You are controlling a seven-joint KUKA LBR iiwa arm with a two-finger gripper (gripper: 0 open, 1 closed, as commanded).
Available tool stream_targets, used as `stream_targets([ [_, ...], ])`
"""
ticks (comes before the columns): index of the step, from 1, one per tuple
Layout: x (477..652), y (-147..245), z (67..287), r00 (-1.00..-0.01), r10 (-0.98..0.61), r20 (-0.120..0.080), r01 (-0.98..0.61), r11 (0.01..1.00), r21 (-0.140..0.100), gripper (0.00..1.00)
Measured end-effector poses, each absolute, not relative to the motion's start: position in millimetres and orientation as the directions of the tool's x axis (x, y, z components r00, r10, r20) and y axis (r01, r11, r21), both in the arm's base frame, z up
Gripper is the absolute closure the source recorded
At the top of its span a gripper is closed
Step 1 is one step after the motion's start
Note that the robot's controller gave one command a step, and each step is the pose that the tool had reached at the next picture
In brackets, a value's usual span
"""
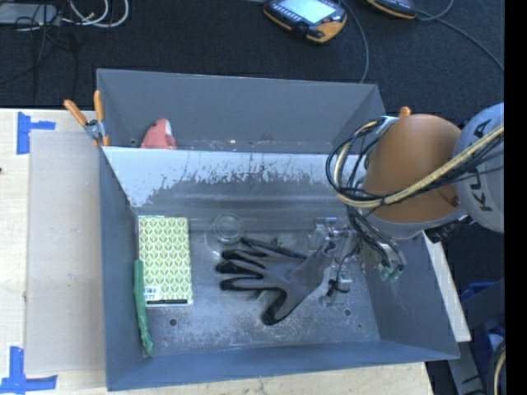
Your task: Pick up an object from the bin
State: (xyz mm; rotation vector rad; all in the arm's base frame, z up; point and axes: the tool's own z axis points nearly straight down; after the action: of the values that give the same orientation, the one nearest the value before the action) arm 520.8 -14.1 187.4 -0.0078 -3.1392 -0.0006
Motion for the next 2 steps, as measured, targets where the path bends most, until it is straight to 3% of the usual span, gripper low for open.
stream_targets([
  [1,540.0,-11.7,136.8,-0.997,-0.084,0.002,-0.084,0.997,0.001,0.0],
  [2,577.1,7.9,81.5,-1.0,-0.024,0.0,-0.024,1.0,0.001,0.0],
])
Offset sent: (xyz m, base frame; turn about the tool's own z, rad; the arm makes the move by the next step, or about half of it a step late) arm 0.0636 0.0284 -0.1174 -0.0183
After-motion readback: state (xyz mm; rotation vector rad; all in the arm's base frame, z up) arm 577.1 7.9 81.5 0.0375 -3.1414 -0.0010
